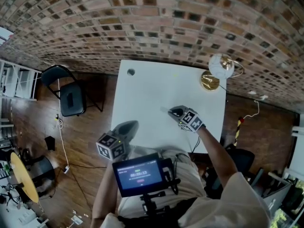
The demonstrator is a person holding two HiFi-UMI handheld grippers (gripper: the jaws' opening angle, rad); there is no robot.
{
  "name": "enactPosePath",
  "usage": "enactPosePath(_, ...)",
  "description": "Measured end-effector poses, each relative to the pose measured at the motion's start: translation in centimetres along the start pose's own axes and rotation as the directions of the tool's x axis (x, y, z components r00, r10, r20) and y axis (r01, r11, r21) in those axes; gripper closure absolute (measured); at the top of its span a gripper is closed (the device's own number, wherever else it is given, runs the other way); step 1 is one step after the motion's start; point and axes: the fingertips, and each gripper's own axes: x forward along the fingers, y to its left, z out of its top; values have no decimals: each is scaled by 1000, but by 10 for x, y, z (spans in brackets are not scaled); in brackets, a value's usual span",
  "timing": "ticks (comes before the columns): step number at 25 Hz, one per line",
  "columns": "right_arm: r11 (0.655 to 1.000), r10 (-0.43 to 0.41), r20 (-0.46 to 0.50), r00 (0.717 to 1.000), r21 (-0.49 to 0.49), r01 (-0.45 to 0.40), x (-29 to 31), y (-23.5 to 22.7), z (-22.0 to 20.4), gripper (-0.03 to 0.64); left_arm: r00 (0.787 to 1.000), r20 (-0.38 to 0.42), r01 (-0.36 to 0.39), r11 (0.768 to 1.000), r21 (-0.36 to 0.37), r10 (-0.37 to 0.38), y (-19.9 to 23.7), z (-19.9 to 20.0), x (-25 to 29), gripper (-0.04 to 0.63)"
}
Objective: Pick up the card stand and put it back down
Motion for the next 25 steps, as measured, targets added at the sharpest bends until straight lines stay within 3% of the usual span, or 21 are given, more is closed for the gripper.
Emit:
enactPosePath(11,999,12,-50,999,51,-10,32,-2,-42,591,997,-72,-1,1000,29,3,0,-8,-2,589)
enactPosePath(25,996,80,-51,995,51,-77,58,-2,-63,591,998,-67,-13,1000,28,15,0,-12,-9,589)
